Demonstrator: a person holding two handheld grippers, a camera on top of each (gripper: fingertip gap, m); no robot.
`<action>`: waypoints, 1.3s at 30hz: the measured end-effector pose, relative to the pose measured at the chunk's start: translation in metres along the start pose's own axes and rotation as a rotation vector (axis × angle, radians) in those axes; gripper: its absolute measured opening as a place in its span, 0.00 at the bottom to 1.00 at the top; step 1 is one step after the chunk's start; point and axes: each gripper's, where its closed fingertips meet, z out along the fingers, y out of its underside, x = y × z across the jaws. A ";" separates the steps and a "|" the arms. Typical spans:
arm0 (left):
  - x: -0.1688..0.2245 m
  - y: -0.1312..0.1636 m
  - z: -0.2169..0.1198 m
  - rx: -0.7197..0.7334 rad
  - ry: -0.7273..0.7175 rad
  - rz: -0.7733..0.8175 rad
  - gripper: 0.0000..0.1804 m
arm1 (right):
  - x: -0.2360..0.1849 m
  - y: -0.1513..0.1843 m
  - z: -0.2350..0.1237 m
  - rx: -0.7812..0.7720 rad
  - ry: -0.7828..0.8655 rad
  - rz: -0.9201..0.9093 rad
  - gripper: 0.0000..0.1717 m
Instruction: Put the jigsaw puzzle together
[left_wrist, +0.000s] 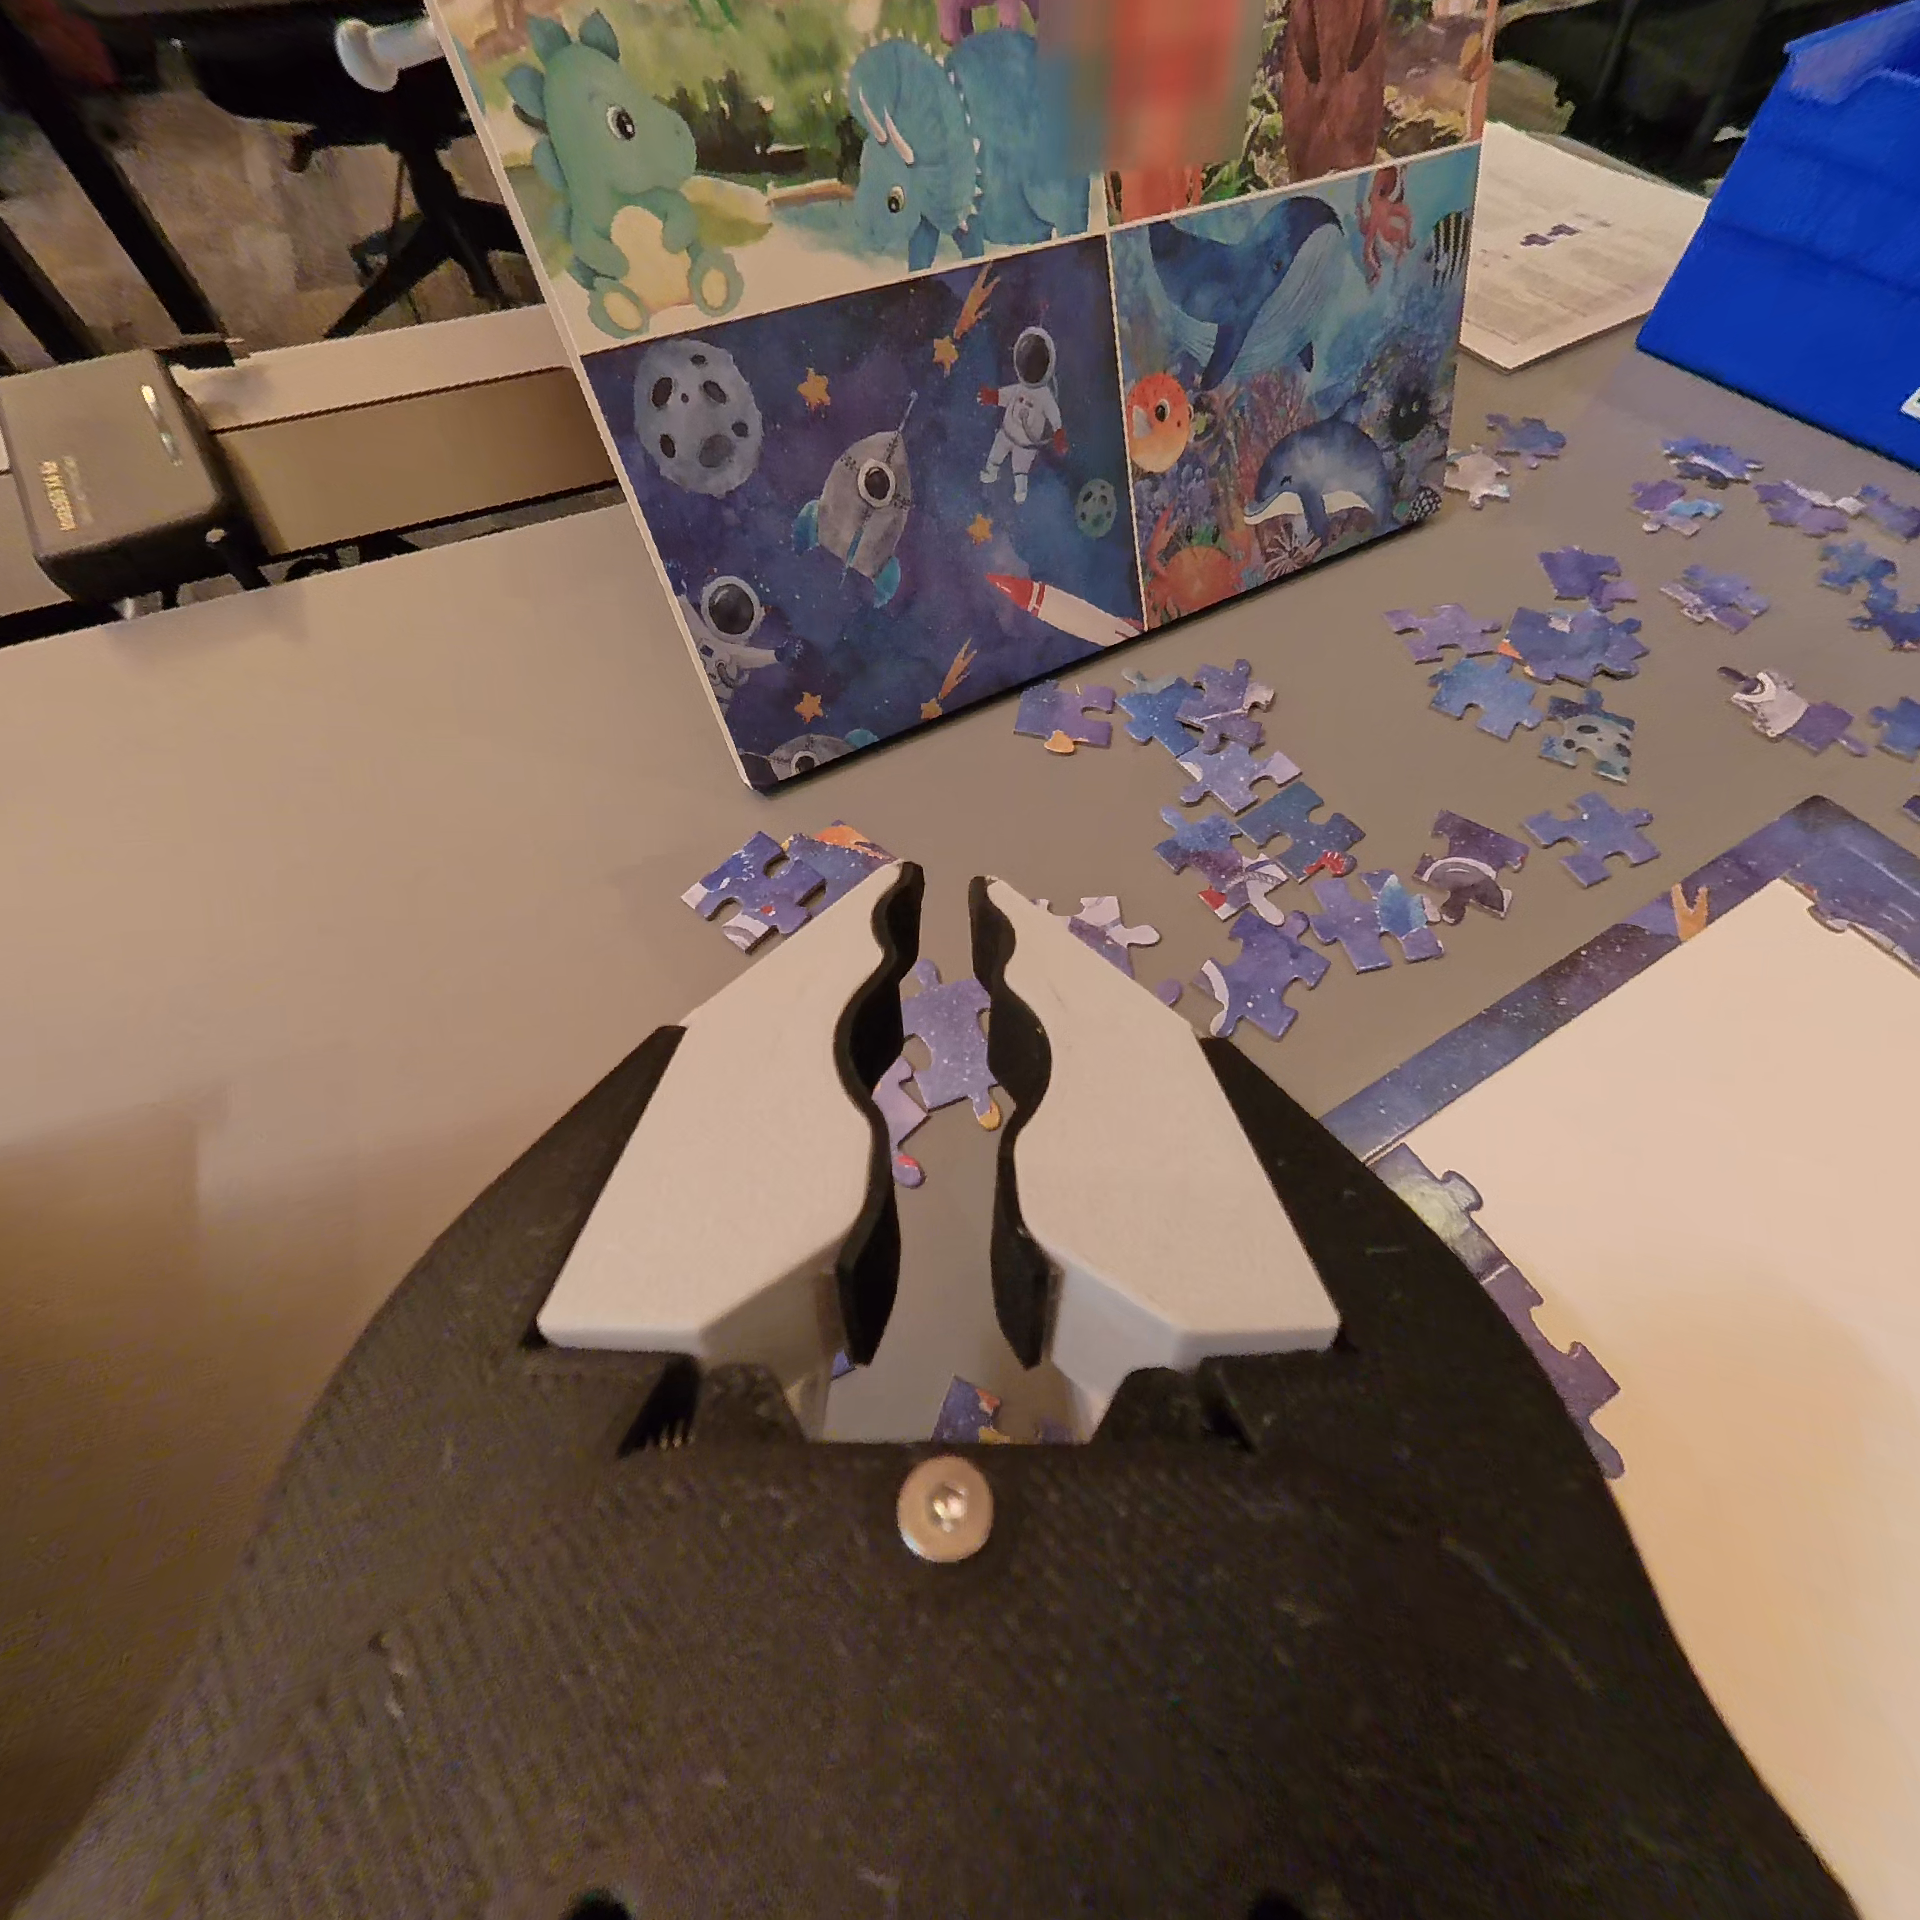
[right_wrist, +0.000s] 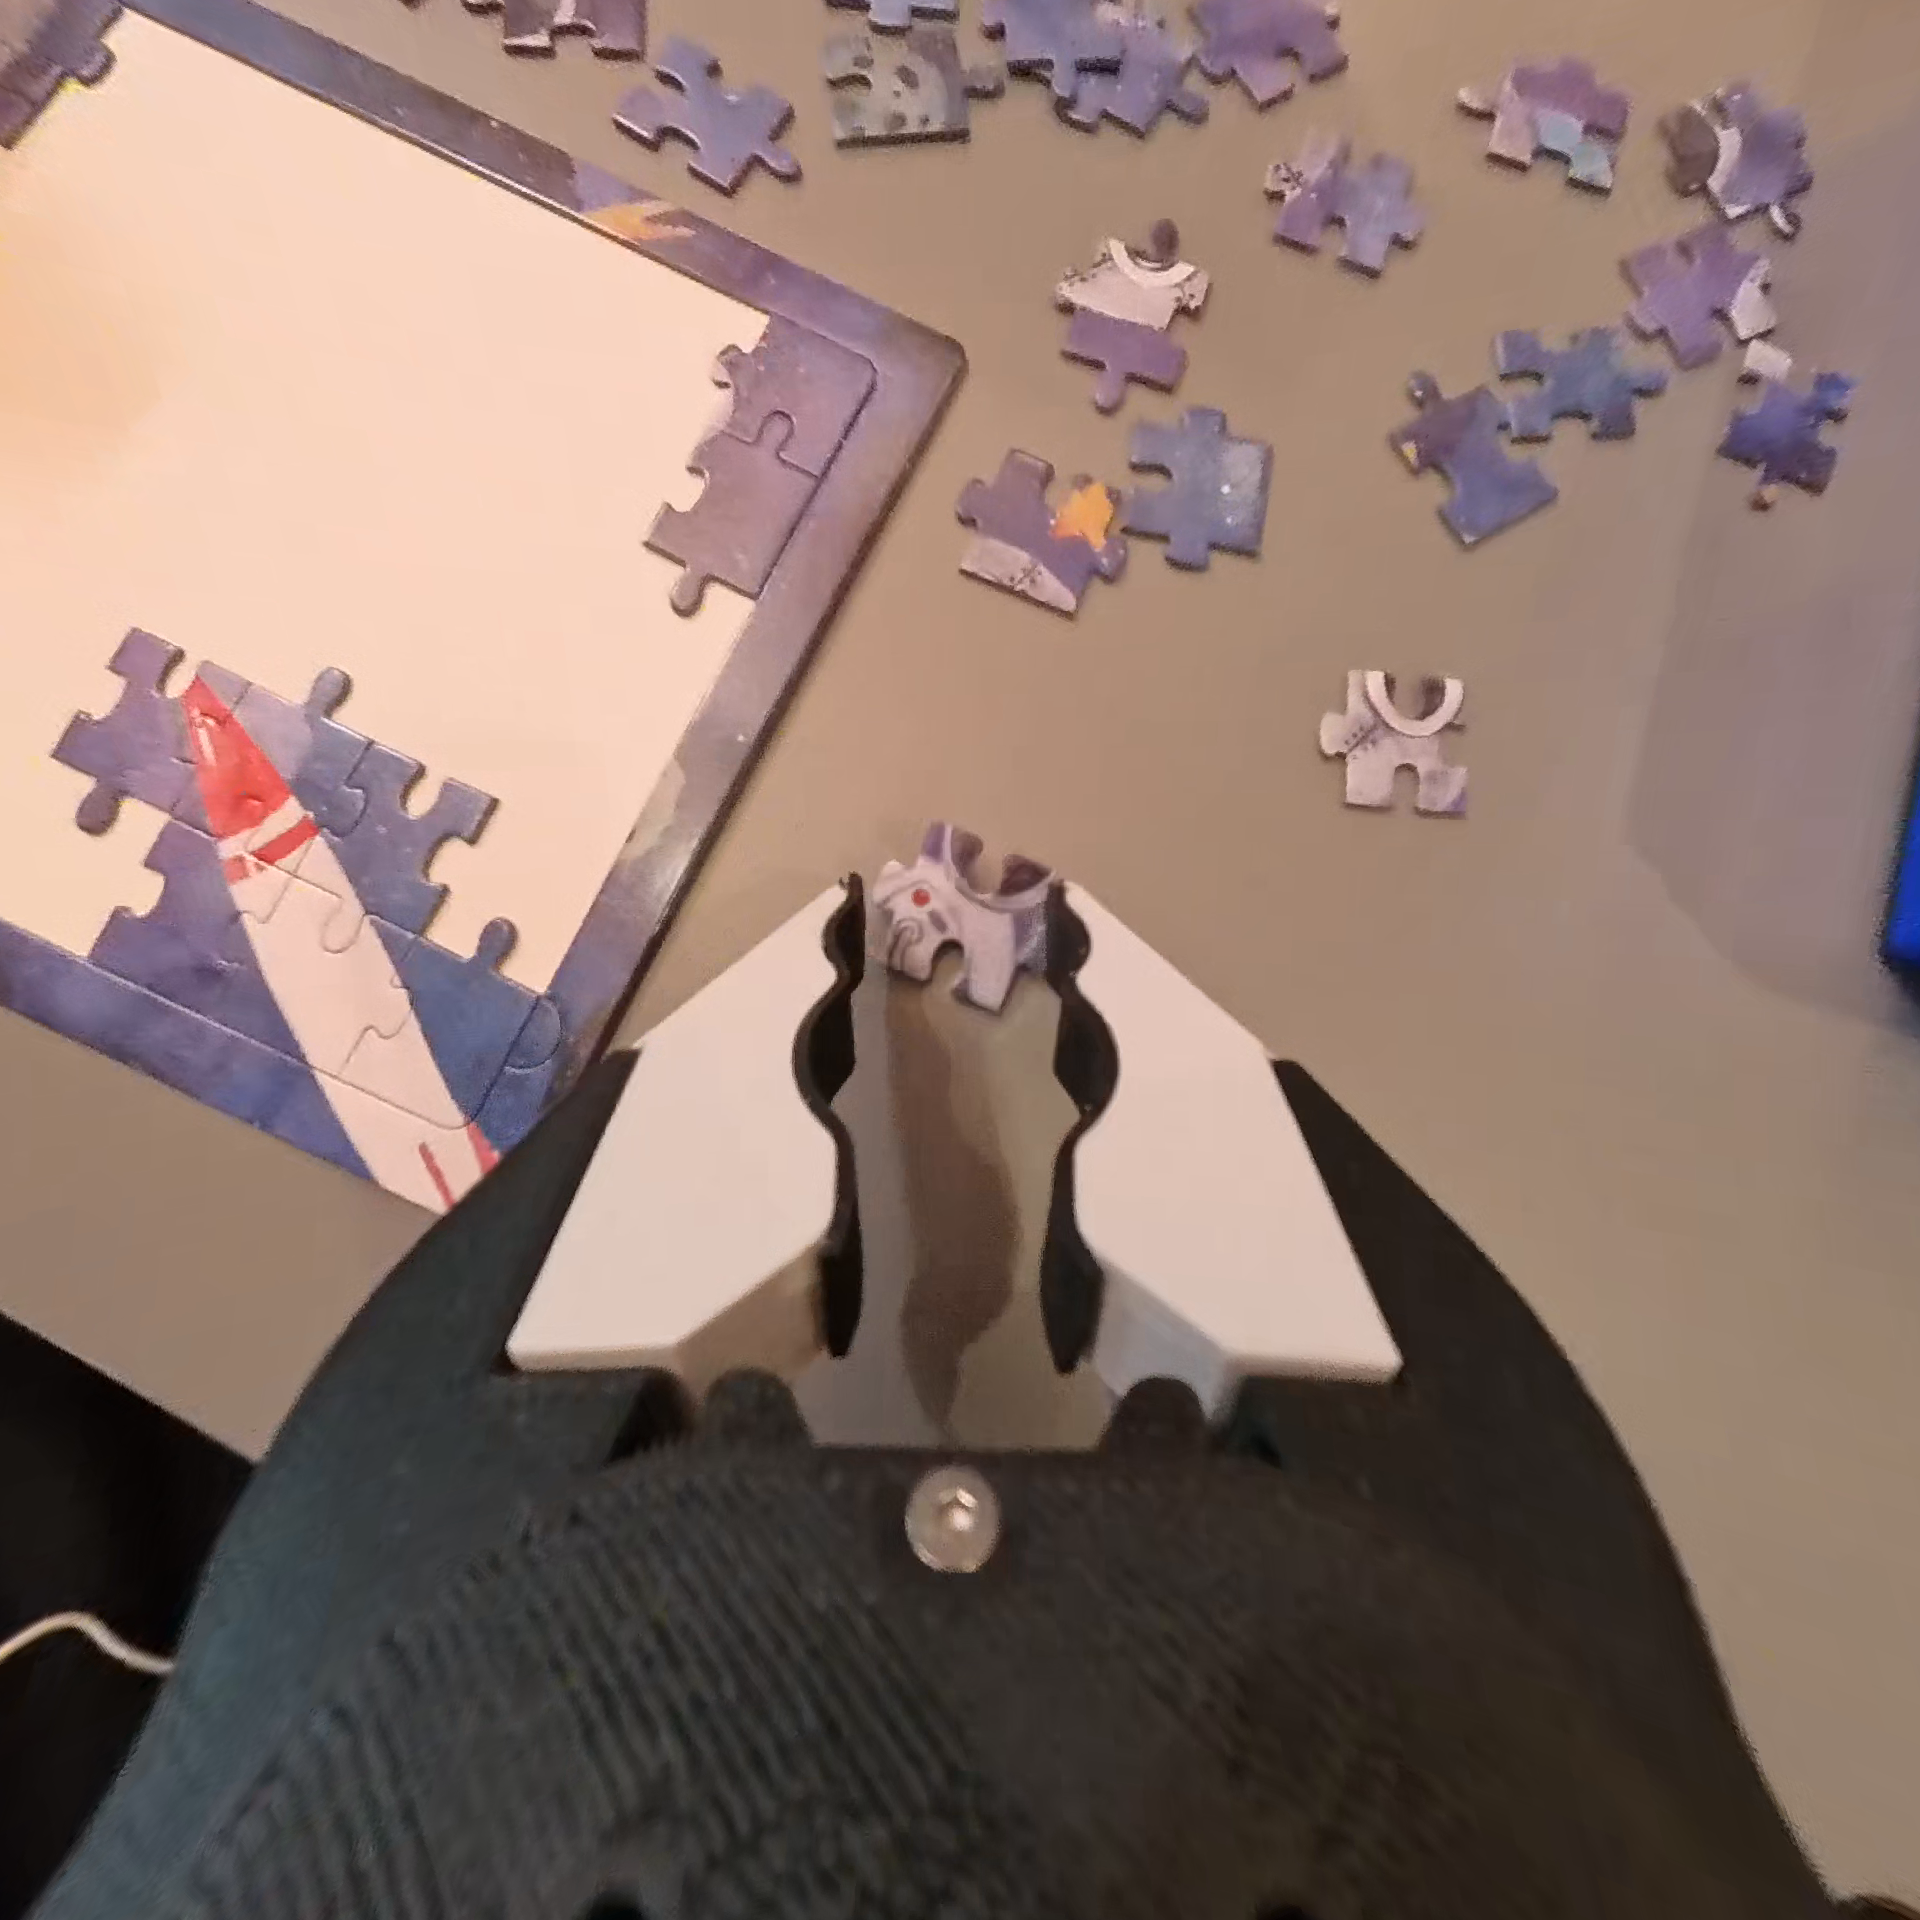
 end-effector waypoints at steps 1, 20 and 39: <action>0.000 0.000 0.000 0.002 -0.002 0.004 0.04 | 0.000 -0.003 0.000 0.011 0.001 -0.004 0.21; -0.004 -0.001 -0.001 0.013 -0.029 0.023 0.03 | 0.069 -0.168 0.049 0.493 -0.022 0.020 0.22; -0.006 0.010 0.008 -0.043 -0.065 0.083 0.03 | 0.123 -0.129 0.017 0.595 0.020 0.184 0.20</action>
